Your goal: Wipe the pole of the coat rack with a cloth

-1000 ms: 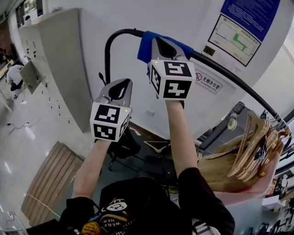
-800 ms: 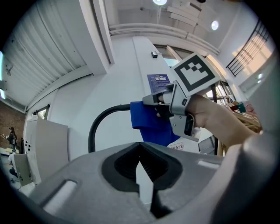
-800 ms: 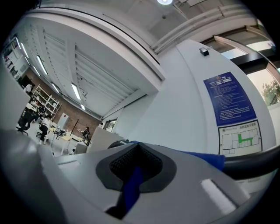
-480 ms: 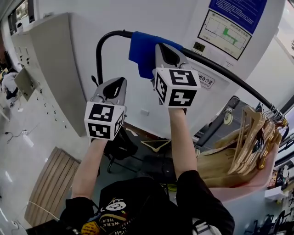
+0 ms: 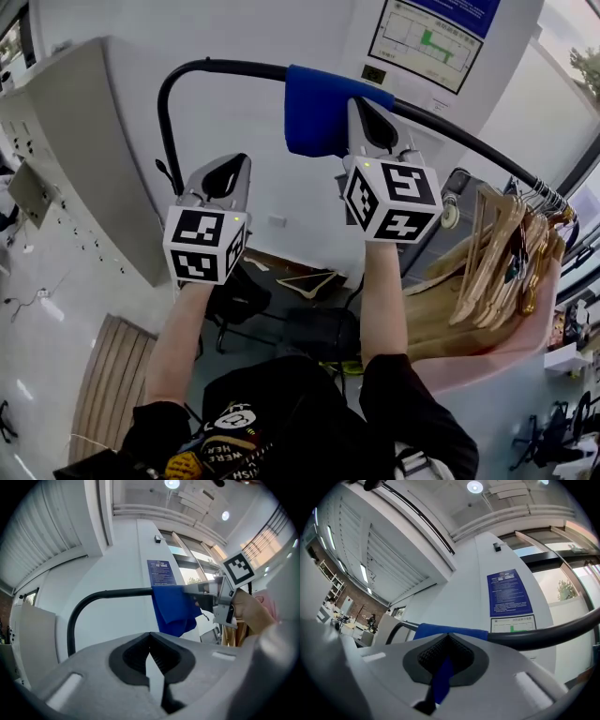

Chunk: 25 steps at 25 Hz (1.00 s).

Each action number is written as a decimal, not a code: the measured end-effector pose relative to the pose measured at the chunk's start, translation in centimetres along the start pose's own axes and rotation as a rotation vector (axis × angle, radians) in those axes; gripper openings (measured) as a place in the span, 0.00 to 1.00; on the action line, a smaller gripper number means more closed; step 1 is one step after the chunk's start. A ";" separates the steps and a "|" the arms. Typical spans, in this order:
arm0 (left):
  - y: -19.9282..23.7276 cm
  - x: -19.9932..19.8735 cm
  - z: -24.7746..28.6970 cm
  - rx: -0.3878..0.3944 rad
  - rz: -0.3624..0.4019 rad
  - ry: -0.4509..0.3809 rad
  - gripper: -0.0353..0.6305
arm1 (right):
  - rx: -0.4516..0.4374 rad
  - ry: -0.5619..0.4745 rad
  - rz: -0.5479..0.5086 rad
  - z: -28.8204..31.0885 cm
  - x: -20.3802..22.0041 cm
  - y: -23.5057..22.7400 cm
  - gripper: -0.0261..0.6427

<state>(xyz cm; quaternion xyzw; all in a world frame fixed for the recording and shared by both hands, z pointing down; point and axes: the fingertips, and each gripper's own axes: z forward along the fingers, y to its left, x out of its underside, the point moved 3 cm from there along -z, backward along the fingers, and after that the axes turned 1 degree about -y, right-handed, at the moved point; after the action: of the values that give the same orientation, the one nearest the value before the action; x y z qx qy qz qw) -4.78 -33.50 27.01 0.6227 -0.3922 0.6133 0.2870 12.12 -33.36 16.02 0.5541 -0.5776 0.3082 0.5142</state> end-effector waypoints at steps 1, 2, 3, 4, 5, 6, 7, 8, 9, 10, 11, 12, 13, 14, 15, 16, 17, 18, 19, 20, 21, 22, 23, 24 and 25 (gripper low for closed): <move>-0.2 0.0 0.2 0.008 -0.002 -0.002 0.06 | 0.023 0.000 -0.002 -0.8 0.0 -1.1 0.04; -0.5 -0.1 0.4 0.017 -0.004 -0.005 0.06 | 0.048 -0.001 -0.002 -1.7 0.1 -2.2 0.04; -0.7 -0.1 0.6 0.025 -0.006 -0.007 0.06 | 0.073 0.000 -0.003 -2.6 0.2 -3.4 0.04; -1.0 -0.1 0.9 0.034 -0.008 -0.009 0.06 | 0.098 0.004 -0.005 -3.5 0.3 -4.6 0.04; -1.3 -0.1 1.2 0.043 -0.009 -0.011 0.06 | 0.125 0.011 -0.008 -4.4 0.6 -5.8 0.04; -1.6 -0.1 1.5 0.053 -0.011 -0.012 0.06 | 0.156 0.021 -0.012 -5.1 1.0 -7.0 0.04; -1.9 -0.1 1.9 0.064 -0.013 -0.014 0.06 | 0.190 0.032 -0.016 -5.8 1.4 -8.2 0.04; -2.3 -0.2 2.3 0.075 -0.015 -0.015 0.06 | 0.229 0.041 -0.019 -6.4 1.8 -9.6 0.04; -2.6 -0.2 2.7 0.086 -0.017 -0.015 0.06 | 0.268 0.049 -0.021 -6.9 2.2 -10.9 0.04; -3.0 -0.2 3.2 0.098 -0.018 -0.016 0.06 | 0.303 0.055 -0.020 -7.3 2.6 -12.3 0.04; -3.4 -0.2 3.6 0.109 -0.020 -0.015 0.06 | 0.329 0.058 -0.015 -7.8 2.8 -13.5 0.04; -3.8 -0.2 3.9 0.119 -0.023 -0.015 0.06 | 0.344 0.058 -0.008 -8.3 3.0 -14.4 0.04; -4.2 -0.1 4.1 0.129 -0.025 -0.015 0.06 | 0.351 0.058 -0.003 -8.7 3.0 -15.0 0.04; -4.5 0.0 4.3 0.136 -0.028 -0.013 0.06 | 0.353 0.058 -0.003 -9.1 3.1 -15.3 0.04; -4.8 0.1 4.4 0.143 -0.030 -0.012 0.06 | 0.351 0.059 -0.006 -9.5 3.1 -15.3 0.04; -5.1 0.2 4.5 0.149 -0.032 -0.010 0.06 | 0.345 0.058 -0.008 -9.8 3.1 -15.2 0.04; -5.4 0.3 4.5 0.155 -0.034 -0.008 0.06 | 0.337 0.055 -0.010 -10.2 3.0 -14.9 0.04; -5.8 0.4 4.5 0.162 -0.037 -0.005 0.06 | 0.328 0.051 -0.012 -10.6 2.9 -14.5 0.04; -6.1 0.4 4.5 0.168 -0.040 -0.003 0.06 | 0.317 0.046 -0.012 -11.1 2.8 -14.1 0.04; -6.3 0.5 4.4 0.174 -0.044 0.000 0.06 | 0.304 0.041 -0.010 -11.6 2.8 -13.6 0.04; -6.6 0.6 4.2 0.178 -0.048 0.002 0.06 | 0.287 0.038 -0.006 -12.1 2.9 -13.0 0.04; -6.8 0.6 4.0 0.182 -0.052 0.004 0.06 | 0.266 0.034 -0.002 -12.7 2.9 -12.3 0.04; -7.2 0.7 3.7 0.186 -0.056 0.007 0.06 | 0.240 0.032 0.002 -13.2 3.1 -11.6 0.04; -7.5 0.9 3.3 0.188 -0.059 0.010 0.06 | 0.211 0.030 0.006 -13.6 3.3 -10.8 0.04; -8.0 1.0 3.0 0.189 -0.063 0.014 0.06 | 0.181 0.030 0.009 -14.0 3.5 -10.0 0.04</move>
<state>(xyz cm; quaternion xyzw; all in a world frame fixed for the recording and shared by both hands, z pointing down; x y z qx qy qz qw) 3.44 -31.92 28.79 0.6546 -0.3108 0.6427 0.2486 25.77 -23.49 21.12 0.5910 -0.5423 0.3697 0.4691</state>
